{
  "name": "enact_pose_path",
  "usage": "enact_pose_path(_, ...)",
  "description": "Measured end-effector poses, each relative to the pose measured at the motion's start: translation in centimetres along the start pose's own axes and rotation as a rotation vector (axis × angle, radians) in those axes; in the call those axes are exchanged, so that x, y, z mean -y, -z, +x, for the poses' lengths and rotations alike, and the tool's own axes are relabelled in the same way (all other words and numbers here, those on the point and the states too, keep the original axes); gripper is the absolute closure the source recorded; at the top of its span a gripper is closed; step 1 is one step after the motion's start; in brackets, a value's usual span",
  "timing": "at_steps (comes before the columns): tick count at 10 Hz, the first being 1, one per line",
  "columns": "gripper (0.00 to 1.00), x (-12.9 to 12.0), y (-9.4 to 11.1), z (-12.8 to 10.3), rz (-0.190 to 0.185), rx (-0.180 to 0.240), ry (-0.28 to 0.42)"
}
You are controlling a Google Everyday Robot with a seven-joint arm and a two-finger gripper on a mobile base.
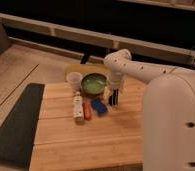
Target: Knock the eraser over
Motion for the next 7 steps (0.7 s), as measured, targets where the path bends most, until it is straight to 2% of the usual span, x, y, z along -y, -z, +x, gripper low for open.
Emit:
enact_pose_path(2, 0.35, 0.6, 0.7, -2.1, 0.002, 0.033, 0.112)
enact_pose_path(4, 0.35, 0.8, 1.4, -4.0, 0.002, 0.061, 0.189)
enact_pose_path(7, 0.35, 0.9, 1.6, -4.4, 0.001, 0.067, 0.208)
